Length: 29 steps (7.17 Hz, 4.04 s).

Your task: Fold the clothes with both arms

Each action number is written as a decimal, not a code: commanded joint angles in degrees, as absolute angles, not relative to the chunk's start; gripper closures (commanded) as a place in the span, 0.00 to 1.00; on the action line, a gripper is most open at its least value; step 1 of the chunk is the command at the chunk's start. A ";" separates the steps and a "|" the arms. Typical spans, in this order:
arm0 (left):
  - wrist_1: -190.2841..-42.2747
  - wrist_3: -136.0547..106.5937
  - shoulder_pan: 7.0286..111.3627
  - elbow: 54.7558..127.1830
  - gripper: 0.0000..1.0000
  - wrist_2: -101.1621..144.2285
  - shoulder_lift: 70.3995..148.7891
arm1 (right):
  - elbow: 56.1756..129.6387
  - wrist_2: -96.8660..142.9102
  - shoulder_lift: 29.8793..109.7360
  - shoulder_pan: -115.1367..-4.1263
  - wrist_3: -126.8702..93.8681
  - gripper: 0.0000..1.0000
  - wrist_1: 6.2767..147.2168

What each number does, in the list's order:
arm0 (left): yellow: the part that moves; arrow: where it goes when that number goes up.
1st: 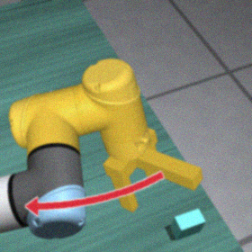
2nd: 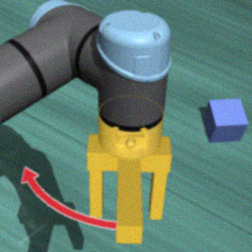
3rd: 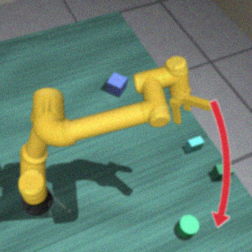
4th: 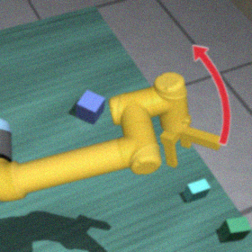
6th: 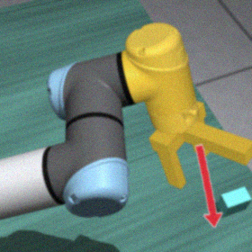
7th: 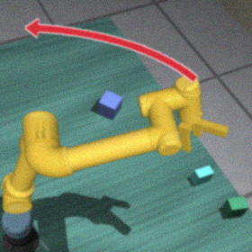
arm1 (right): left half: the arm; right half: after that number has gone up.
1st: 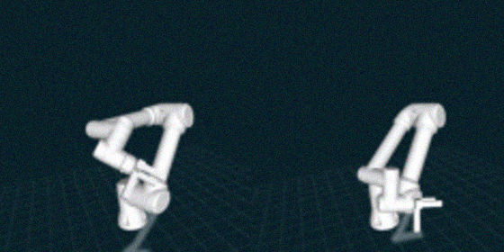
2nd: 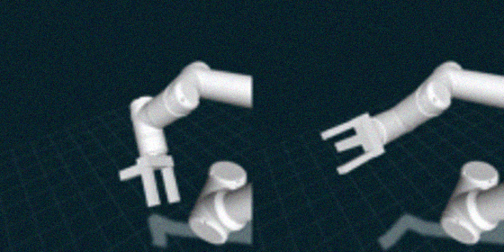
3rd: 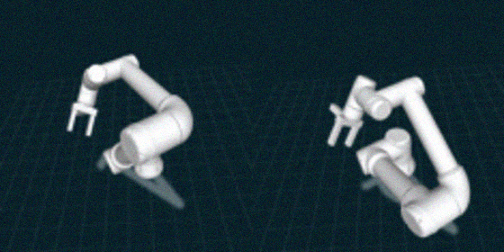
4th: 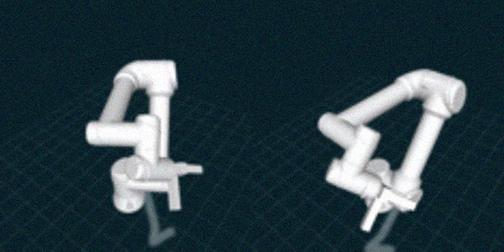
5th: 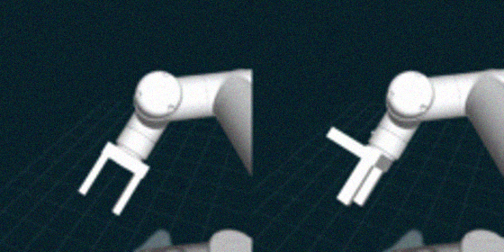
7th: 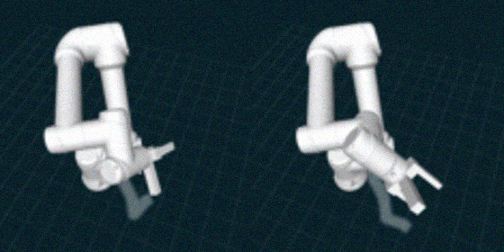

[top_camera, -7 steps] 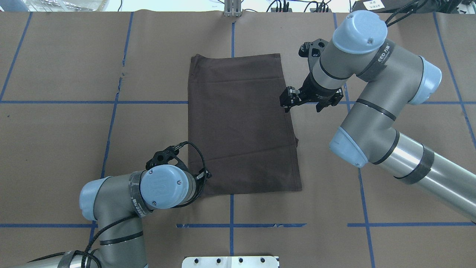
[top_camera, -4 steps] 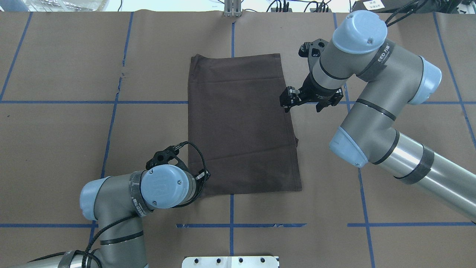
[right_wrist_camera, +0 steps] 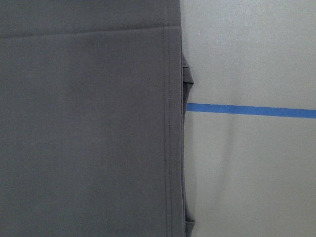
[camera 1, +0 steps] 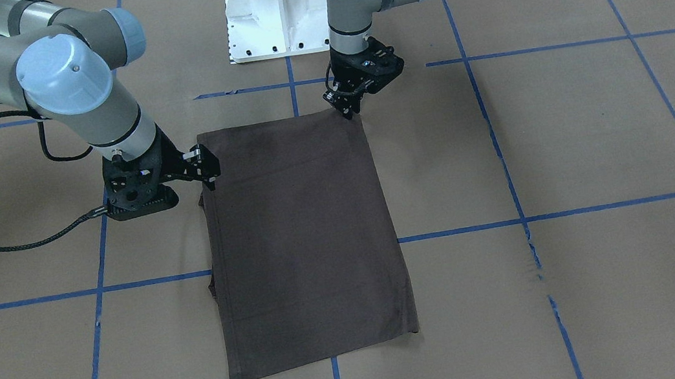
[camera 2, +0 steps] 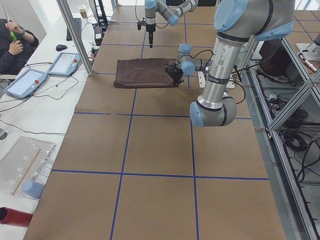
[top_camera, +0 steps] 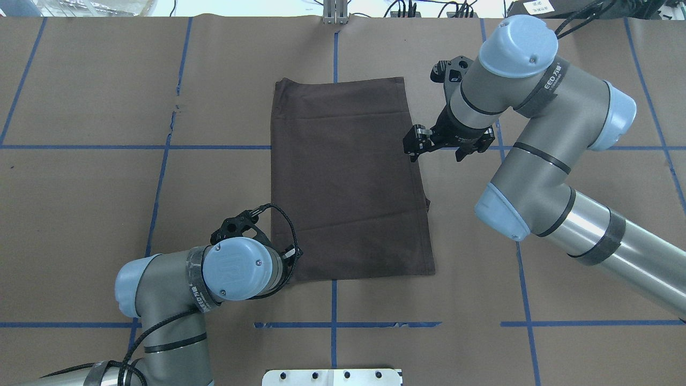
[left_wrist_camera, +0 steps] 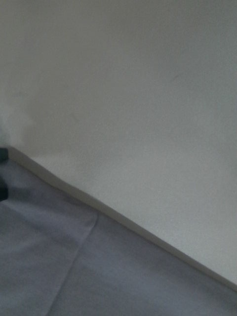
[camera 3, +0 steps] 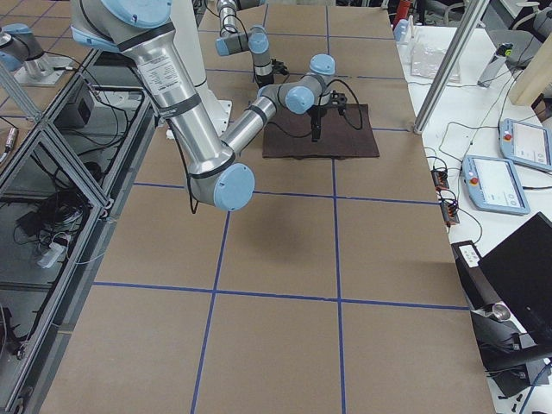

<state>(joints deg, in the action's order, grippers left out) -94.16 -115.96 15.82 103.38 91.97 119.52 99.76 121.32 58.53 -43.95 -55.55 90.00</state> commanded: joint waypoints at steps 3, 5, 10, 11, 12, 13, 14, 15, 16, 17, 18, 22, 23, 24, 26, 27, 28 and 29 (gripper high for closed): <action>-92.39 -115.22 15.73 103.53 0.01 92.20 119.53 | 99.76 121.29 58.54 -43.95 -55.55 0.00 90.09; -92.02 -115.22 15.65 103.45 0.02 92.29 119.62 | 99.67 121.29 58.62 -43.95 -55.55 0.00 90.00; -92.02 -115.84 14.68 103.01 0.04 92.29 119.53 | 99.67 121.29 58.62 -44.03 -55.55 0.00 90.09; -92.02 -115.93 14.59 103.01 0.06 92.29 119.53 | 99.67 121.29 58.62 -44.03 -55.55 0.00 90.09; -92.02 -116.01 14.24 102.57 0.12 92.37 119.71 | 99.67 121.29 58.62 -44.03 -55.55 0.00 90.09; -92.11 -116.10 14.24 102.57 0.28 92.37 119.79 | 99.67 121.29 58.62 -44.03 -55.55 0.00 90.09; -92.11 -116.10 14.24 102.57 0.53 92.37 119.79 | 99.67 121.29 58.71 -44.03 -55.55 0.00 90.09; -92.11 -116.10 14.24 102.66 0.73 92.37 119.88 | 99.67 121.29 58.71 -44.03 -55.55 0.00 90.09; -92.11 -116.10 14.24 102.66 0.89 92.37 119.88 | 99.58 121.29 58.71 -44.03 -55.55 0.00 90.09; -92.11 -116.10 14.24 102.74 1.00 92.37 120.06 | 99.58 121.29 58.71 -44.03 -55.46 0.00 90.09; -92.11 -116.02 14.24 102.83 1.00 92.37 120.49 | 99.58 121.29 58.80 -44.03 -55.46 0.00 90.09; -92.02 -115.93 14.59 104.23 1.00 92.46 120.67 | 99.67 121.29 58.80 -44.03 -55.55 0.00 90.00; -91.76 -115.49 14.94 106.33 1.00 92.46 120.41 | 100.19 121.29 58.97 -44.12 -57.37 0.00 89.91; -89.67 -114.53 14.94 107.83 1.00 92.46 120.24 | 101.15 121.38 59.15 -42.73 -66.44 0.00 89.30; -89.65 -113.12 15.03 108.11 1.00 92.46 120.23 | 104.75 114.22 59.68 -33.89 -87.87 0.00 86.66; -89.65 -112.59 15.29 108.11 1.00 92.46 120.32 | 105.03 108.78 60.63 -28.27 -96.42 0.00 86.57; -89.65 -112.24 15.47 108.11 1.00 92.46 120.15 | 105.03 104.11 61.51 -24.04 -103.46 0.00 85.96; -89.65 -112.24 15.73 108.11 1.00 92.46 120.15 | 105.03 99.45 62.57 -20.86 -108.67 0.00 83.69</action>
